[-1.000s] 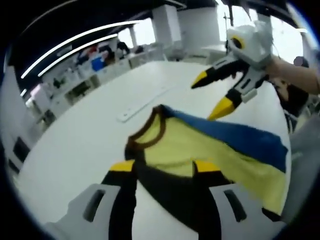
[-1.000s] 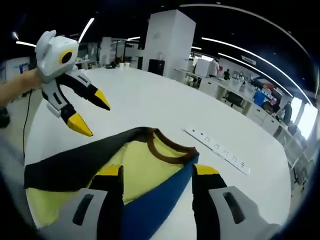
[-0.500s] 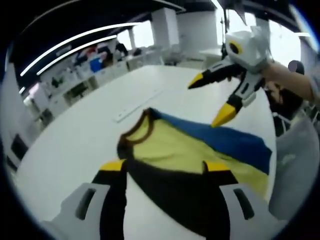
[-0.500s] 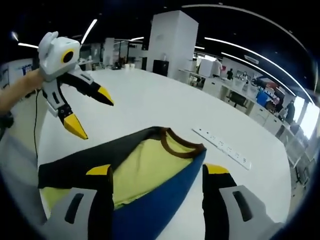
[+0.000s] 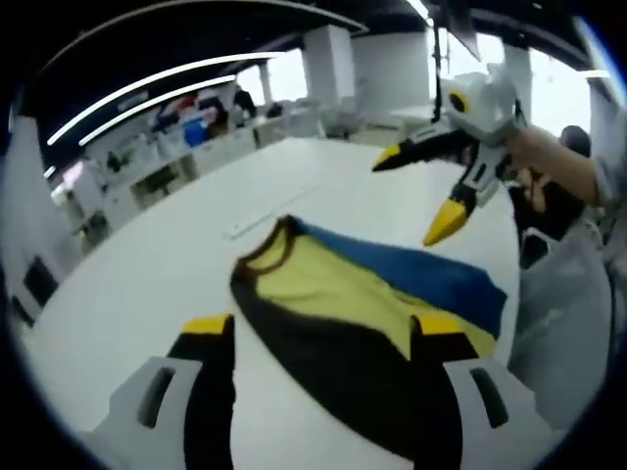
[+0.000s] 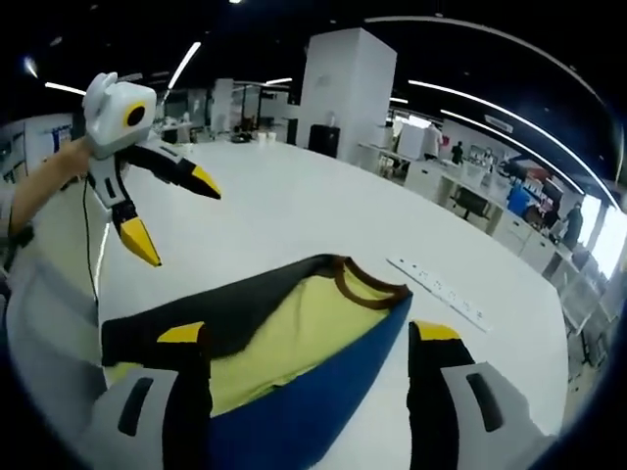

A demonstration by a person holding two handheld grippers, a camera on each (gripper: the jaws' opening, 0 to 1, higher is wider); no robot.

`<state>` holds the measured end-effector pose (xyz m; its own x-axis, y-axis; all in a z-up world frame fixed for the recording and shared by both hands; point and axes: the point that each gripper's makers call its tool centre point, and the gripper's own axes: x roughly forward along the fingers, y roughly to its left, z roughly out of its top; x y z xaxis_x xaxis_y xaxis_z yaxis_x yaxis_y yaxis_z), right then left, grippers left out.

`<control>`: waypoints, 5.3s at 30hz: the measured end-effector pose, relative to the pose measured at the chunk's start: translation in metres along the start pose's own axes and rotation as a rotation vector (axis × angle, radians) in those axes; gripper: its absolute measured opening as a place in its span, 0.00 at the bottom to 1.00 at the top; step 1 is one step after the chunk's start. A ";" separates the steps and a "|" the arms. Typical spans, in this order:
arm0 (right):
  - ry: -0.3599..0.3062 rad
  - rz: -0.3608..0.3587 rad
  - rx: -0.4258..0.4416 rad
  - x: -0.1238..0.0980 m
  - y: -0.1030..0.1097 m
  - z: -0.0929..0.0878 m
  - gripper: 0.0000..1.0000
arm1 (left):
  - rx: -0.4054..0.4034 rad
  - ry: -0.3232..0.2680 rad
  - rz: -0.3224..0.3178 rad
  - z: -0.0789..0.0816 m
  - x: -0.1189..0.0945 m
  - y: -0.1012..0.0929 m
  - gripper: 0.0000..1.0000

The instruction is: Fold the garment on the visible template until the final outline fits inside the template.

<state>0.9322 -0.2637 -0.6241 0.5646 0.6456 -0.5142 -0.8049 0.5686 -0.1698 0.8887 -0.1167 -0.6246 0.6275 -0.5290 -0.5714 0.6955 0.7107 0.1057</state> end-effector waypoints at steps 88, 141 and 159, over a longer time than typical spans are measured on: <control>0.126 -0.114 0.086 -0.146 0.110 -0.084 1.00 | -0.204 -0.083 0.048 -0.051 -0.129 -0.095 0.99; 0.324 0.247 0.130 -0.059 0.190 -0.154 0.22 | -0.278 -0.069 0.055 -0.067 -0.135 -0.103 0.99; 0.426 0.264 0.088 -0.046 0.189 -0.172 0.19 | -0.272 -0.079 0.054 -0.061 -0.136 -0.104 0.96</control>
<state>0.7225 -0.2734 -0.7770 0.2047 0.5186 -0.8302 -0.8811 0.4671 0.0745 0.7098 -0.0904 -0.6075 0.6937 -0.5137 -0.5049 0.5474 0.8316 -0.0939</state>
